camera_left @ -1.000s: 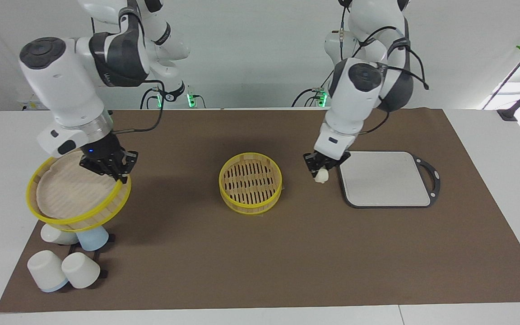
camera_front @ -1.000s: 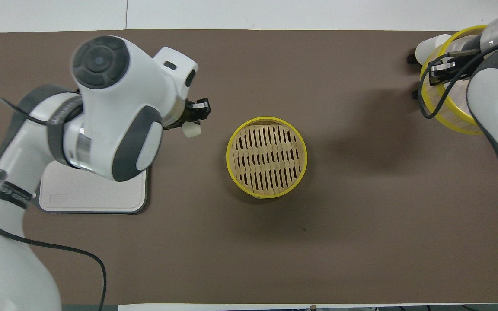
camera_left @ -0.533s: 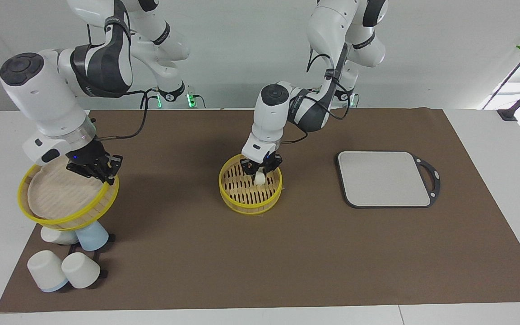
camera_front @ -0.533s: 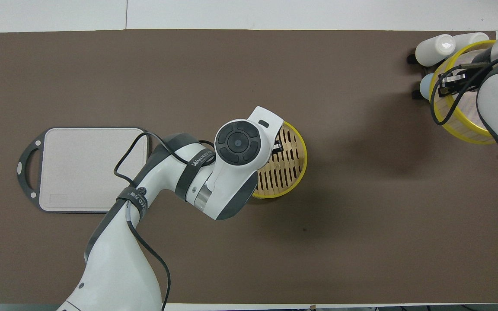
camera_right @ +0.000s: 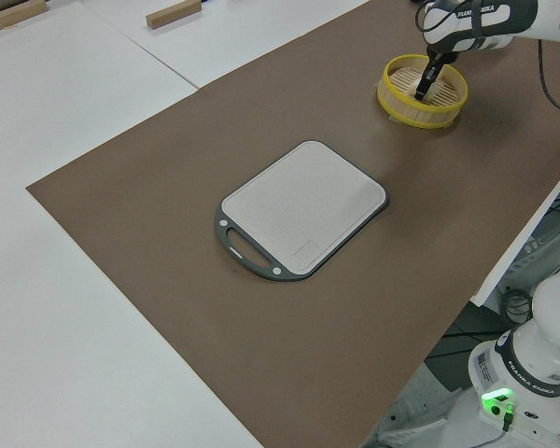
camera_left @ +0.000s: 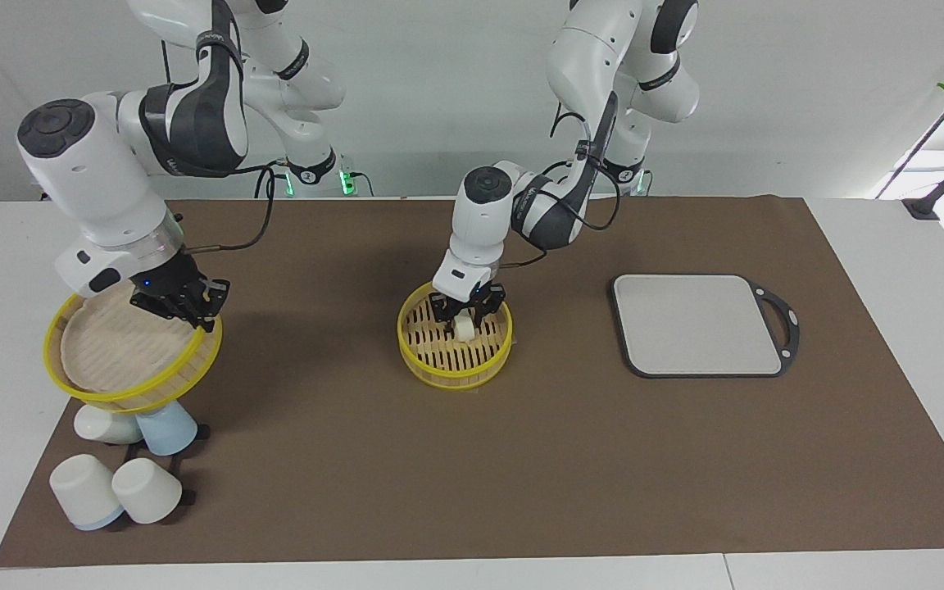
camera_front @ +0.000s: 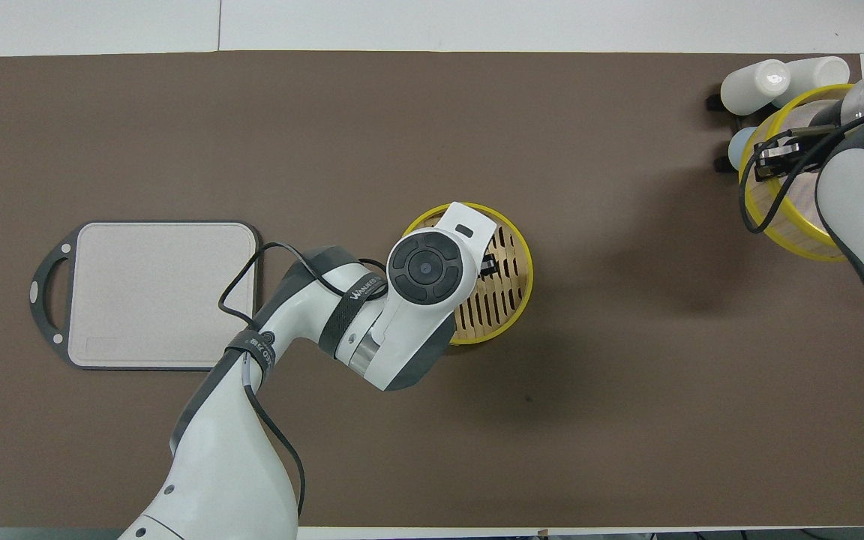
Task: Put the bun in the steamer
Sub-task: 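Lower the bun into the steamer with the left gripper and release it, then withdraw the left gripper while the right gripper lifts the lid, then lower the lid onto the steamer with the right gripper and release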
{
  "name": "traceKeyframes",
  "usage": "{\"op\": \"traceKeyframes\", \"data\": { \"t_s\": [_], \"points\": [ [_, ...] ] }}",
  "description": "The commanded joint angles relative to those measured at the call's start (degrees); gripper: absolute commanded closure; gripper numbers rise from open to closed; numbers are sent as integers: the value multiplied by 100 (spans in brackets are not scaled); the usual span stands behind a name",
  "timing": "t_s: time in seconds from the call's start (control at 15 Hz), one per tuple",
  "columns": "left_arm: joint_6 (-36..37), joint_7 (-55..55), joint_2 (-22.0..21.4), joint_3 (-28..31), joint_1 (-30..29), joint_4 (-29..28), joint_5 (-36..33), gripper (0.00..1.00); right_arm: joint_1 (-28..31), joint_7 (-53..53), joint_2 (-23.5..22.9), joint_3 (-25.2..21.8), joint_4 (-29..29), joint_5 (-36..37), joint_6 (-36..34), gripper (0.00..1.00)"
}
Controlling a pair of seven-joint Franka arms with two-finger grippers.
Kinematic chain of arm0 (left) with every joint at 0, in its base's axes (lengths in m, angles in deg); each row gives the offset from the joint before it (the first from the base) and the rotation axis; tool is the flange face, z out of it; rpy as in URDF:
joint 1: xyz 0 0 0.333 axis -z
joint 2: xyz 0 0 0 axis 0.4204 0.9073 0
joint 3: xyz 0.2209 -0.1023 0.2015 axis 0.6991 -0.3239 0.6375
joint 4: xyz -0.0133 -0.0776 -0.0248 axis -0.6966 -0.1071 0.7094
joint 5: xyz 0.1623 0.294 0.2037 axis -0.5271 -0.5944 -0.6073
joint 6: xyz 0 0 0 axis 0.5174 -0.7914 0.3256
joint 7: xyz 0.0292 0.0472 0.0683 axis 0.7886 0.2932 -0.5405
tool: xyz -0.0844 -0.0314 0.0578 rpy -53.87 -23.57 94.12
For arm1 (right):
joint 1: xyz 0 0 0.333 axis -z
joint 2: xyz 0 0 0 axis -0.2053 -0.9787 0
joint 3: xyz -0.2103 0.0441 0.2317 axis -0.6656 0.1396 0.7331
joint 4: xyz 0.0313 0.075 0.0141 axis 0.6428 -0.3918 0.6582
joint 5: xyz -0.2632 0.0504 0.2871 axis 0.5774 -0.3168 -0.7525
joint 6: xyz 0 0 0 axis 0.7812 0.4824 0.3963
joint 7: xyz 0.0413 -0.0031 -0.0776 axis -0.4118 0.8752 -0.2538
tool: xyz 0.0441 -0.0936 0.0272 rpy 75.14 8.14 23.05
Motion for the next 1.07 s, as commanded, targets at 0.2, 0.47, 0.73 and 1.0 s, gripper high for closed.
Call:
{"op": "traceKeyframes", "data": {
  "t_s": [0.2, 0.47, 0.73, 1.0],
  "points": [
    [1438, -541, -1130, 96, -896, -50, -94, 0, -168, -527, 212, 178, -204, -78, 295, 100],
    [2731, -1656, -2035, 122, -2082, 3, -94, 0, -1388, -2468, 151, 178, 15, -43, 304, 100],
    [3664, -3826, -2512, 122, -3611, 231, -94, 0, -2522, -4068, -314, 161, 560, 53, 269, 100],
    [4271, -4753, -2828, 131, -4125, 267, -94, 0, -3481, -5353, -701, 170, 666, 484, 558, 100]
  ]
}}
